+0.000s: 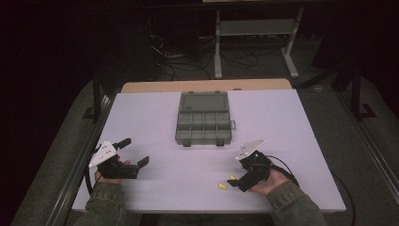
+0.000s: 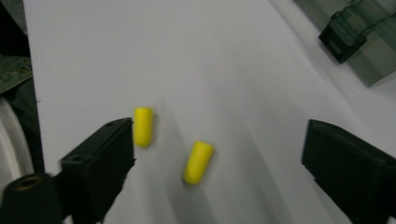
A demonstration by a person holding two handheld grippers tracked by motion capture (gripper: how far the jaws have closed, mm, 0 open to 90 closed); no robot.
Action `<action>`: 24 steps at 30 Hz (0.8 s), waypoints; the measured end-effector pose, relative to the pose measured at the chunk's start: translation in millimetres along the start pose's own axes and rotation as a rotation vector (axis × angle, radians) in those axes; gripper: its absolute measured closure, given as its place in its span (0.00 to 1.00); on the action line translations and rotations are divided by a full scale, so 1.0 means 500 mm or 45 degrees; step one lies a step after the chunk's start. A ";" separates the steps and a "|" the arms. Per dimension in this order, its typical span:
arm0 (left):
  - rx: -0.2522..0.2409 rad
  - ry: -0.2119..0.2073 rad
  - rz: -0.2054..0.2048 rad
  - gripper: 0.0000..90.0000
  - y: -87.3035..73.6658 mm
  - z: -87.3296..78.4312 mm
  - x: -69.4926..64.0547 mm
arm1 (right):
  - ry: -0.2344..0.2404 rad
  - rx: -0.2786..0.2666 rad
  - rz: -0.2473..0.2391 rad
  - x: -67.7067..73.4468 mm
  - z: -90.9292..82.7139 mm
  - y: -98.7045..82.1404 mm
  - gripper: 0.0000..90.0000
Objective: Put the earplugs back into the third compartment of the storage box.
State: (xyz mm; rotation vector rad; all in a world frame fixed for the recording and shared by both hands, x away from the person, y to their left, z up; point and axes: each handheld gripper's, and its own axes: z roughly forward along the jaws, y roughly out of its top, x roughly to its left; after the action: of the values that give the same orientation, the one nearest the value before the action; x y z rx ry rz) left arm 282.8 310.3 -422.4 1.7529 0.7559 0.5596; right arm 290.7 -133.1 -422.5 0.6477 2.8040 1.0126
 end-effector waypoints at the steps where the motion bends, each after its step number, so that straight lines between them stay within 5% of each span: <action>1: 0.000 -0.001 0.001 0.00 0.000 0.000 0.000 | 0.014 0.025 0.000 0.001 0.003 0.000 0.17; 6: 0.000 0.000 0.000 0.00 0.000 0.000 0.000 | 0.056 0.082 0.003 0.002 0.009 -0.002 0.30; 12: 0.001 0.000 -0.002 0.00 0.000 0.000 0.001 | 0.025 0.126 0.013 0.005 0.016 -0.003 0.38; 24: 0.004 -0.003 -0.001 0.00 0.000 0.000 0.001 | 0.005 0.176 -0.037 0.018 0.028 0.005 0.72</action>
State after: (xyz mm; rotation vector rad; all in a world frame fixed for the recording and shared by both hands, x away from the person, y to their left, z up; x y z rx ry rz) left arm 283.1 310.4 -422.6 1.7558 0.7565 0.5564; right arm 286.5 -119.2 -431.3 0.6175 2.8974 0.8214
